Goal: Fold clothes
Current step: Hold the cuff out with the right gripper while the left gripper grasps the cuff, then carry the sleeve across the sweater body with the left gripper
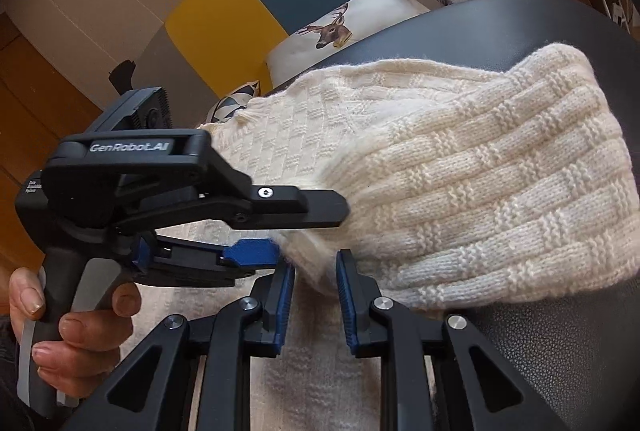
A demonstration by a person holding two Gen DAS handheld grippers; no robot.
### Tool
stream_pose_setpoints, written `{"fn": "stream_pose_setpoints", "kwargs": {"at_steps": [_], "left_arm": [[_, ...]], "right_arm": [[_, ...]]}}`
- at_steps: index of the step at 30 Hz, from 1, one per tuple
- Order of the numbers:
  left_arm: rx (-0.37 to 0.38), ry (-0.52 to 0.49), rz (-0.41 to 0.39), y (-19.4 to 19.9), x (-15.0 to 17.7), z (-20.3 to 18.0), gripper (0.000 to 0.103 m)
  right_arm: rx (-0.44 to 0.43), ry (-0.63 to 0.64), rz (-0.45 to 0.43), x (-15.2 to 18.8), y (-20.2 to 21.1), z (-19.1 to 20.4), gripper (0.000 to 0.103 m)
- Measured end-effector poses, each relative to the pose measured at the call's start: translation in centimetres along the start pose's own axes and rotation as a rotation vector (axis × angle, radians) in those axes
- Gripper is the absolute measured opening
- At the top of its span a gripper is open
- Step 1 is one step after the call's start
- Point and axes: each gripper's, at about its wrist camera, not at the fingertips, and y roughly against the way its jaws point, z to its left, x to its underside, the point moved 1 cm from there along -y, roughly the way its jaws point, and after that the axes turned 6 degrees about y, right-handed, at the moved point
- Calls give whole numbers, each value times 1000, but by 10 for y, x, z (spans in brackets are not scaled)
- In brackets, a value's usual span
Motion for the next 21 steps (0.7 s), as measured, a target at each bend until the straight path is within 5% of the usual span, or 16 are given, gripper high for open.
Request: {"fn": "stream_pose_setpoints", "kwargs": {"at_steps": [4,5,6,11,18,21], "left_arm": [[-5,-10,-15,-9,5,-5,33],[-13,-31,-31,-6,6,-8,15],[-23,-52,-50,-3,7,-11,8],[-13,-159,-143,25,17,-40,7],[96,-330,-234,87,29,-137,7],[122,-411,-301,123,32,-180,7]], "right_arm": [[-2,-51,-63,11,29,-10,24],[-2,-66,-78,15,37,-13,24],[-1,-82,-93,20,45,-17,24],[14,-225,-153,44,75,-47,24],[9,-426,-169,66,85,-84,27],[-64,-500,-191,68,84,-91,27]]}}
